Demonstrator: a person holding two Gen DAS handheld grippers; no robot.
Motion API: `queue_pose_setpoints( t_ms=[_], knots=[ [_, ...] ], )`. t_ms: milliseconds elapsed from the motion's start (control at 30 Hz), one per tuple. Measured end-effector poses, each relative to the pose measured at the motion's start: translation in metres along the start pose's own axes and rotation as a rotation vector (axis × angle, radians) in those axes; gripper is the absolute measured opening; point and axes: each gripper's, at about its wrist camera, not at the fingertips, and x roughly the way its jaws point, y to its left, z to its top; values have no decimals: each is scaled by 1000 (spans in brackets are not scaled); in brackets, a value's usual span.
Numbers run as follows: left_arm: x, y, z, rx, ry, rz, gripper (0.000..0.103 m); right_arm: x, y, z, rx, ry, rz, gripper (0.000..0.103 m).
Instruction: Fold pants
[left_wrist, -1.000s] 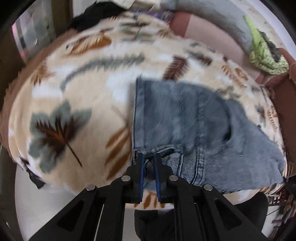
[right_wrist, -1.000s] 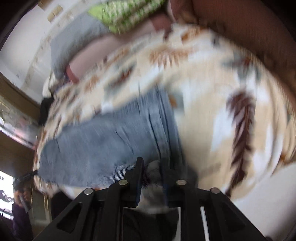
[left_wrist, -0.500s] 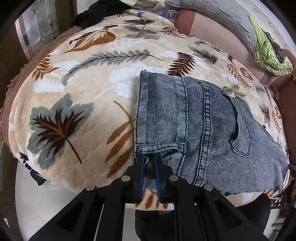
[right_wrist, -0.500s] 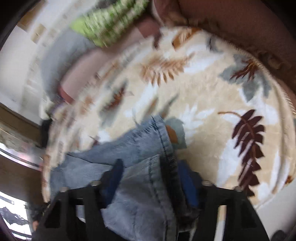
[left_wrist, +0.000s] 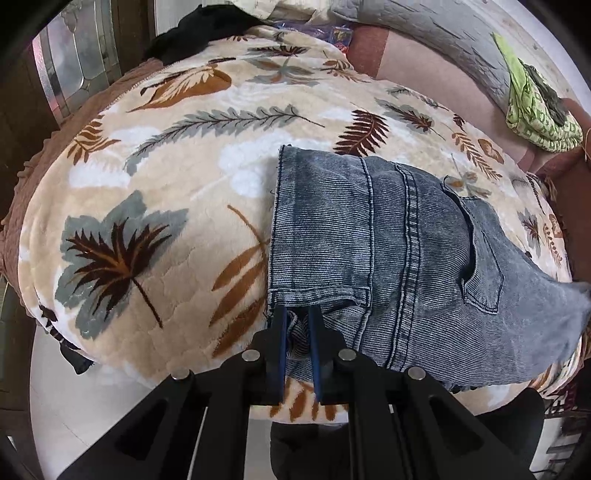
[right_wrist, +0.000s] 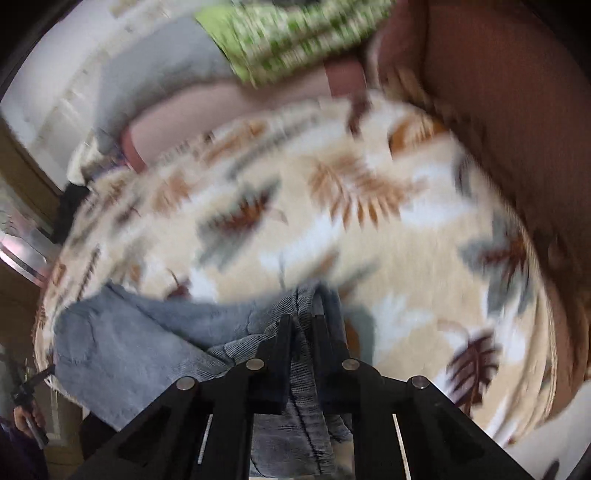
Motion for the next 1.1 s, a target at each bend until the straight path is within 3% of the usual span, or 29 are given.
queue_pose_setpoints(
  t_ms=[100,233,300,400,467,500,533,633,767,867,1000,1100],
  knots=[
    [0,-2,-3,4,-7,17,12,17,2,0,12,23,-5,11],
    [1,1,-1,-15,1,7,12,62,-28,-19,102,198,21,19],
    [2,0,-1,-12,6,9,12,65,-50,-33,196,236,77,20],
    [3,-2,-1,1,9,15,12,42,-64,-42,251,163,148,22],
    [3,-1,-1,-4,11,14,12,27,-67,-45,271,126,202,36],
    [4,-1,-1,-11,12,12,13,23,-66,-47,278,115,224,51],
    [4,0,-1,-14,12,12,13,21,-63,-48,273,111,220,56],
    [3,0,-2,-17,10,11,13,22,-60,-53,264,104,137,56],
    [3,5,-3,-31,16,-8,15,30,-68,-81,288,180,218,56],
    [5,8,-3,-42,28,-19,15,19,-64,-102,263,137,280,56],
    [5,3,-2,-23,31,1,15,6,-53,-103,210,38,182,56],
    [4,2,-3,-22,29,5,15,10,-51,-87,217,0,216,56]
  ],
)
